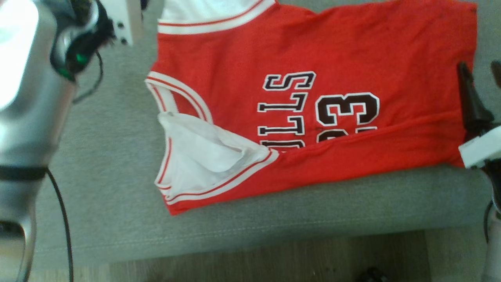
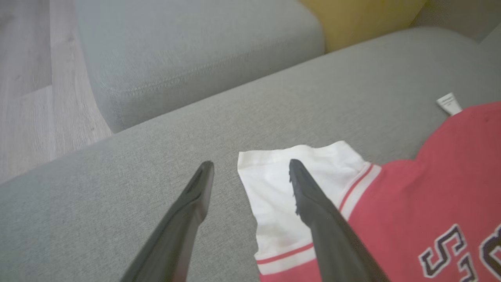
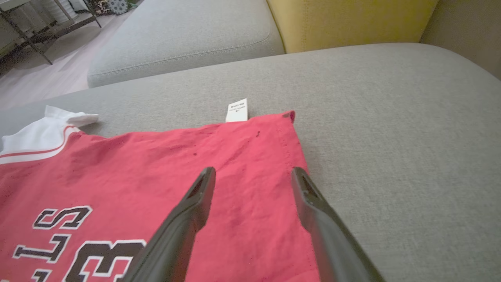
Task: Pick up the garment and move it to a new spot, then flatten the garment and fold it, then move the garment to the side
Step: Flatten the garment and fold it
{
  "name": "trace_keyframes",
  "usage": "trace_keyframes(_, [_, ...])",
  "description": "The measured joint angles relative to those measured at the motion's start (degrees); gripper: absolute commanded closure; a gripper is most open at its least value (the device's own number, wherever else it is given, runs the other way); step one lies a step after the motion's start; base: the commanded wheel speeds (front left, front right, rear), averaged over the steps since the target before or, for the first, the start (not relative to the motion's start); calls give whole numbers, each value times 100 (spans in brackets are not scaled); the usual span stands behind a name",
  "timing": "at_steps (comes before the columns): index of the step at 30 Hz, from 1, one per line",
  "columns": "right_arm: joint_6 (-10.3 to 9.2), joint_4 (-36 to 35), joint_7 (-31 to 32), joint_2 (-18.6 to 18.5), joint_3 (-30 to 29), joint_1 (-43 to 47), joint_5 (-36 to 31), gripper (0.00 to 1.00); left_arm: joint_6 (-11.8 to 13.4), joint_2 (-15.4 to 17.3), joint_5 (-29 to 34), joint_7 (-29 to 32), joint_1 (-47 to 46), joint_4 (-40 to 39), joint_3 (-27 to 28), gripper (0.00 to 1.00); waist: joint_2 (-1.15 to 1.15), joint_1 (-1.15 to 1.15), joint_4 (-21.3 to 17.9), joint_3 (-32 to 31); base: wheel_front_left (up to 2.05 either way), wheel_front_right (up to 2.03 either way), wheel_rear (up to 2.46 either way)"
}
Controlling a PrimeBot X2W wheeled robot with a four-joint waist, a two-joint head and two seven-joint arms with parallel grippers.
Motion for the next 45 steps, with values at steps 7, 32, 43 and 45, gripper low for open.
trace_keyframes(7, [0, 214, -277, 51, 90, -144, 96, 0, -216, -89, 341, 157, -939, 1407, -530, 0, 0, 0, -406, 438, 0, 0, 0])
trace_keyframes(32, [0, 595, -602, 94, 208, -461, 132, 0, -275, 244, -48, 167, -1827, 2525, -1784, 55, 0, 0, -930, 813, 0, 0, 0])
trace_keyframes(43, [0, 1012, -53, 78, 469, -1215, 546, 0, -277, 448, -490, -368, -1830, 2331, -2497, 100, 0, 0, -940, 676, 0, 0, 0])
trace_keyframes(45, [0, 1352, 524, 41, 470, -1643, 770, 0, -277, 455, -584, -468, -1797, 2318, -2601, 100, 0, 0, -937, 587, 0, 0, 0])
